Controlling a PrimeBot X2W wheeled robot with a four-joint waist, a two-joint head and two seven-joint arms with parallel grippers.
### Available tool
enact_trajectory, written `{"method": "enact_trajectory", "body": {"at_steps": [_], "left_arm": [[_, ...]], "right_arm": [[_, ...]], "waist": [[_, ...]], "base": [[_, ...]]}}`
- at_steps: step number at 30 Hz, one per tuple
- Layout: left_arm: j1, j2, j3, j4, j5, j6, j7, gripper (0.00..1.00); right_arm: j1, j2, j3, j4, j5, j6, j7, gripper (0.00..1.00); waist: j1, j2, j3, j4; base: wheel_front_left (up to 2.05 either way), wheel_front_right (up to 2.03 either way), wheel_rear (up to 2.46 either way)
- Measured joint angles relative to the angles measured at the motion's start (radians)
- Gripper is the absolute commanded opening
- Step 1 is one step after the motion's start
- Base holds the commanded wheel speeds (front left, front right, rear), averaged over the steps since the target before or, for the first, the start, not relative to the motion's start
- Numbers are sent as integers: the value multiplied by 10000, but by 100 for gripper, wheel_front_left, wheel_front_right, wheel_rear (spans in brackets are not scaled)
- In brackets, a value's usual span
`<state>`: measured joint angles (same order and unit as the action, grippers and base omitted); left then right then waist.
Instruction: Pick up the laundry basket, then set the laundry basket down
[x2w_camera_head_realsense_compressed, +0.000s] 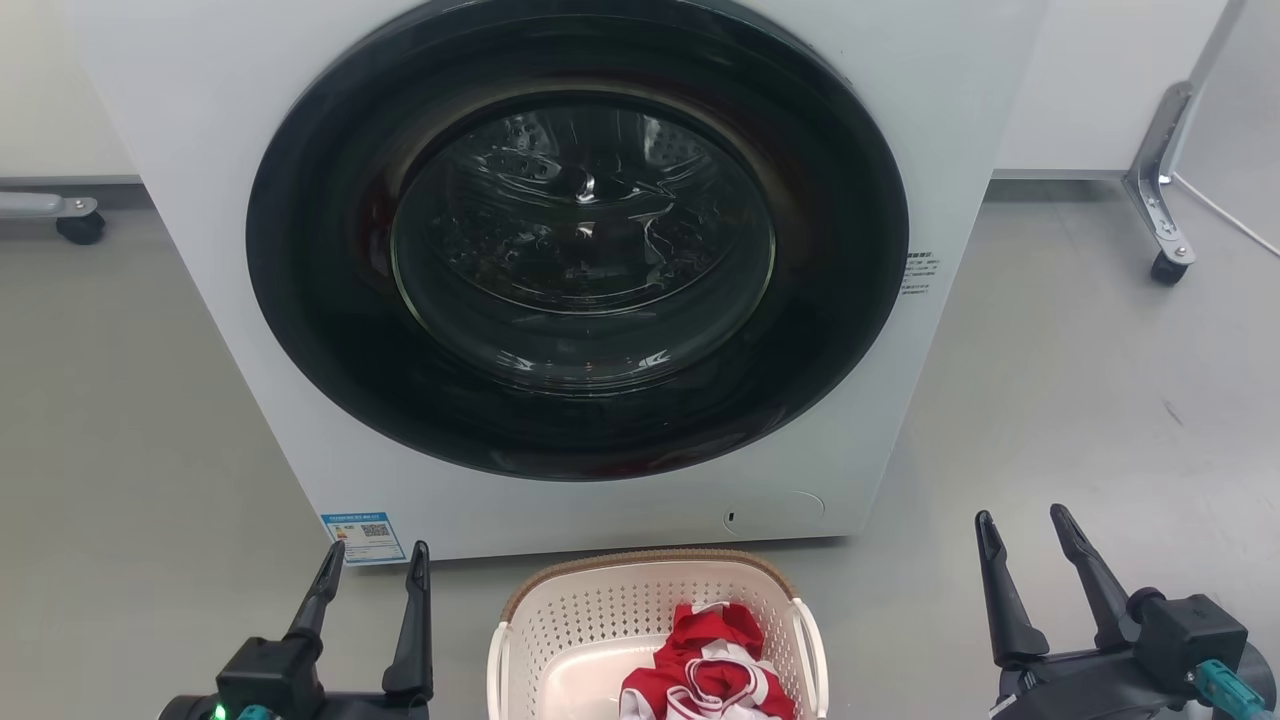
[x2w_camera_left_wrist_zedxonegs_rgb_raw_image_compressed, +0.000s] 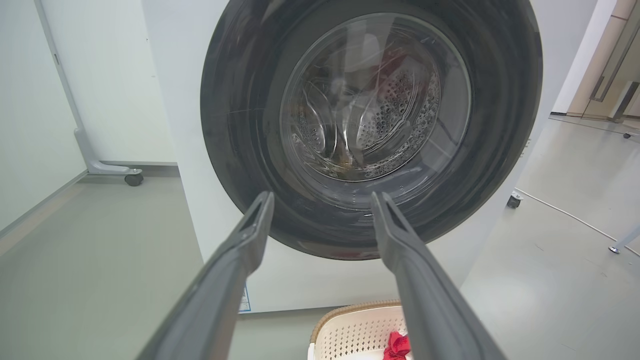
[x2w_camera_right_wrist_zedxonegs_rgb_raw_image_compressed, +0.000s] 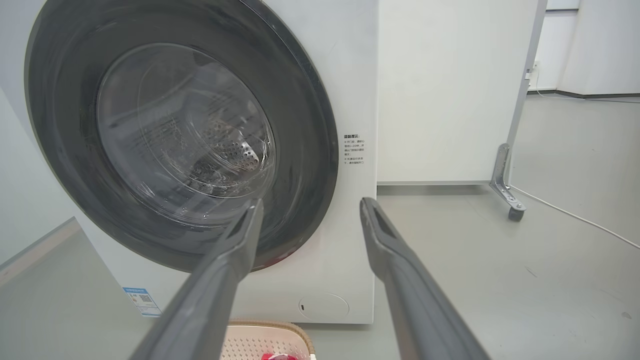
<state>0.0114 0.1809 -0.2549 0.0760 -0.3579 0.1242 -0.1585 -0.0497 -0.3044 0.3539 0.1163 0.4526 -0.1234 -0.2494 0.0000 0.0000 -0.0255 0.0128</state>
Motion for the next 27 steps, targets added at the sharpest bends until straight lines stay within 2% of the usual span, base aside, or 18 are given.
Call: {"method": "enact_trajectory", "body": {"at_steps": [11, 12, 18, 27], "left_arm": [[179, -138, 188, -251, 167, 0, 355, 100], [181, -148, 192, -278, 167, 2, 401, 0], [421, -263, 161, 169, 36, -17, 437, 0], [385, -341, 497, 345, -920, -245, 686, 0]], "right_arm": [[89, 109, -151, -73, -138, -10, -2, 100], [92, 117, -159, -73, -148, -10, 0, 0], [430, 380, -94, 330, -84, 17, 81, 0], [402, 550, -569, 435, 917, 222, 399, 0]], "waist": [[0, 0, 15, -27], [0, 0, 18, -30], [0, 0, 24, -33], [0, 0, 53, -44]], "base": [[0, 0, 0], [0, 0, 0], [0, 0, 0], [0, 0, 0]]}}
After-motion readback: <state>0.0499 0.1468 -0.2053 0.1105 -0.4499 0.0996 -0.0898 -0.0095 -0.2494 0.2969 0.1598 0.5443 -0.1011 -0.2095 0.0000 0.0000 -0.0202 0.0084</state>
